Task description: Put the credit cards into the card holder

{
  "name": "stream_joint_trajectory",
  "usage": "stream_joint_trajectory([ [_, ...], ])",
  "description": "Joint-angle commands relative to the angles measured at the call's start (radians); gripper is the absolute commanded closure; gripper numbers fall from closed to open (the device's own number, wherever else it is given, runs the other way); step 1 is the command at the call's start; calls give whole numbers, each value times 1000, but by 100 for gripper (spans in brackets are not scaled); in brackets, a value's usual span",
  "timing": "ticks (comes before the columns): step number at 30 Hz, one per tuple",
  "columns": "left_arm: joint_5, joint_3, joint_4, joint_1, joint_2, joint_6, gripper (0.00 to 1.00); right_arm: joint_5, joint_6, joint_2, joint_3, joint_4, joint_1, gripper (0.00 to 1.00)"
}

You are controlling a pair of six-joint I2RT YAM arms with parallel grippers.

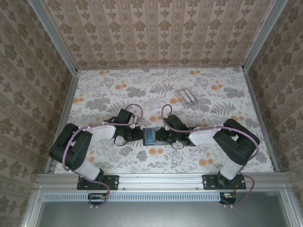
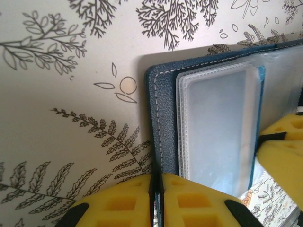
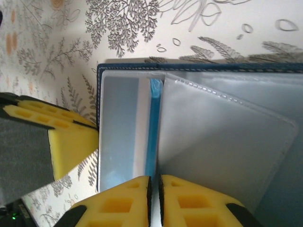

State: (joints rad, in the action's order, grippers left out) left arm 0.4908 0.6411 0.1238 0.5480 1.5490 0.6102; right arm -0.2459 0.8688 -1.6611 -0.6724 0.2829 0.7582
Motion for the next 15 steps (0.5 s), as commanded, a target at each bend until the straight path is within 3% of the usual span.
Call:
stream_joint_trajectory([
  [1,-4,-15,20,-10,-10,-10,86,69,-74,99,13,-137,-5,81],
  [3,-18,-24,4,-9,0,-6,86,85,-93,127,25,-176,-22,74],
  [8,-5,-17,-2,-2,23,-3,86,81,-64,190,59,-214,-45,70],
  [10,-20,-29,-15,1,17,4,86,58,-13,196,62,-222,-46,64],
  [15,-16,-32,-9,6,13,5,86,-9,212,190,119,-111,-23,60],
])
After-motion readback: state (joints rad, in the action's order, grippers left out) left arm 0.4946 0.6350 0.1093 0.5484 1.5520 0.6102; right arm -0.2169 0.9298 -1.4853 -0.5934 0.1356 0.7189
